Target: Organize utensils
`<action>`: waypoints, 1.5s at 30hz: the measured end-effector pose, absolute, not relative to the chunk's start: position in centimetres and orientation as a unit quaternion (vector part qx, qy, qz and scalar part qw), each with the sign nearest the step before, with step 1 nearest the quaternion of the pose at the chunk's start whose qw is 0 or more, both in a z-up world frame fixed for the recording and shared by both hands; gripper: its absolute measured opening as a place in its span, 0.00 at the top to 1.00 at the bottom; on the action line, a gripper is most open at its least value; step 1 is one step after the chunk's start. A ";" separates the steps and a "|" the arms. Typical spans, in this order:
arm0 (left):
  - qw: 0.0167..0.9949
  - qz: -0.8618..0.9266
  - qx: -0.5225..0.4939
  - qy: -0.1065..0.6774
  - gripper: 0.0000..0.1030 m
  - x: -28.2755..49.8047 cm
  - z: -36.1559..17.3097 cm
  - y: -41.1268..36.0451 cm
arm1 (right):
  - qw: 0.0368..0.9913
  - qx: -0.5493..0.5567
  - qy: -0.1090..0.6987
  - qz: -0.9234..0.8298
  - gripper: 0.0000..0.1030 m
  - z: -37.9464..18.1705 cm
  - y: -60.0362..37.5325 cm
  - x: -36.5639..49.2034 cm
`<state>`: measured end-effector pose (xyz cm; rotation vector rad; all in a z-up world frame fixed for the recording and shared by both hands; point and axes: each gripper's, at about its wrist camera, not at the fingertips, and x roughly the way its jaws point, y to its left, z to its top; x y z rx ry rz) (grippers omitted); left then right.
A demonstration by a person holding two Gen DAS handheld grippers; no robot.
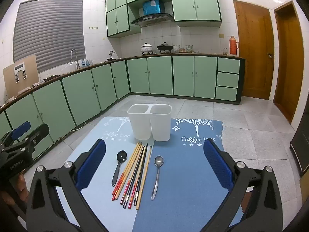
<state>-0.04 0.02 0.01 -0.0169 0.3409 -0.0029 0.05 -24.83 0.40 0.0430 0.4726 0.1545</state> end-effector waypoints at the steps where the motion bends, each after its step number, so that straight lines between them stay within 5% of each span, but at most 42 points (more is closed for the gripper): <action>1: 0.986 -0.001 -0.007 0.169 0.06 -0.1 0.0 0.0 | 0.969 0.021 0.234 0.076 0.05 0.4 -24.8 0.0; 45: 0.986 -0.002 -0.001 0.168 0.06 -0.5 1.1 0.1 | 0.970 0.022 0.231 0.076 0.05 0.3 -24.7 -0.1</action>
